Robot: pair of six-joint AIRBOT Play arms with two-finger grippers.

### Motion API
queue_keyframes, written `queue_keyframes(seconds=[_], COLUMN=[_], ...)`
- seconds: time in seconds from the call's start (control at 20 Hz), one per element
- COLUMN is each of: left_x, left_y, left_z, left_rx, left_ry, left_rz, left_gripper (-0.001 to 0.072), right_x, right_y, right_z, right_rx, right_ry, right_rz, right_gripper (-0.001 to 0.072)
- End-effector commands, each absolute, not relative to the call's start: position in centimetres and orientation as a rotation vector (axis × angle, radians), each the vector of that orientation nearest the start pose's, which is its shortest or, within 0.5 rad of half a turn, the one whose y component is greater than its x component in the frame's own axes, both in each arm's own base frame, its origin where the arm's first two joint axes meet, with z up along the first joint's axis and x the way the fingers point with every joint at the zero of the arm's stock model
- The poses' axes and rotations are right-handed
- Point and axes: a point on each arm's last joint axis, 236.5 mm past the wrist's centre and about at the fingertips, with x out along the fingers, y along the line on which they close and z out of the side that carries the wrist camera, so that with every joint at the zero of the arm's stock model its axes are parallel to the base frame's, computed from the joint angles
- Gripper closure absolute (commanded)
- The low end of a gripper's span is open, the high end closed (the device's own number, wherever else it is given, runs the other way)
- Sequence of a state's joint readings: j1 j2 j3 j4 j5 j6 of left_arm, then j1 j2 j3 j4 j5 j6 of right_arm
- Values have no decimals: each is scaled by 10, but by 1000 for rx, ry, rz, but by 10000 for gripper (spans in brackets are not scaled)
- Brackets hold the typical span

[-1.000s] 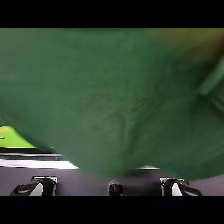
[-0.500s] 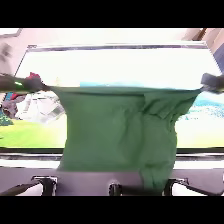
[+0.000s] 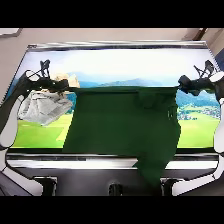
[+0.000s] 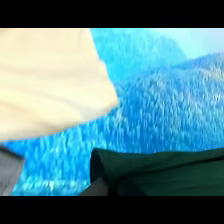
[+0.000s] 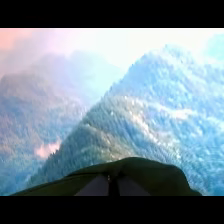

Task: Fold the shirts.

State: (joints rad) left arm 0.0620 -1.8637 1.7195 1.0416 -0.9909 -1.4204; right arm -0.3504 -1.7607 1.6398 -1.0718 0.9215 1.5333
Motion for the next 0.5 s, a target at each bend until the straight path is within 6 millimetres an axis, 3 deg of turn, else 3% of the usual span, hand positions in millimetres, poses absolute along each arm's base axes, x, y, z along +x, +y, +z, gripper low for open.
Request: queue_keyframes(seconds=[0.0, 0.1, 0.2, 0.35, 0.45], left_x=[592, 592, 591, 585, 580], left_y=[-70, -65, -55, -49, -59], left_z=[-26, -25, -17, -20, -30], left_rx=[-454, -456, -462, -471, -465], left_ry=[1039, 1042, 1038, 1071, 1107], left_rz=[-242, -238, -231, -232, -249], left_gripper=[678, 678, 678, 678, 678], right_x=[579, 569, 560, 572, 581], right_y=[-115, -107, -106, -109, -100], right_z=[15, 14, 26, 46, 32], right_rx=[671, 663, 597, 606, 608], right_ry=[801, 855, 867, 781, 782], right_rz=[-116, -88, -67, -74, -69], right_gripper=[674, 674, 674, 674, 674])
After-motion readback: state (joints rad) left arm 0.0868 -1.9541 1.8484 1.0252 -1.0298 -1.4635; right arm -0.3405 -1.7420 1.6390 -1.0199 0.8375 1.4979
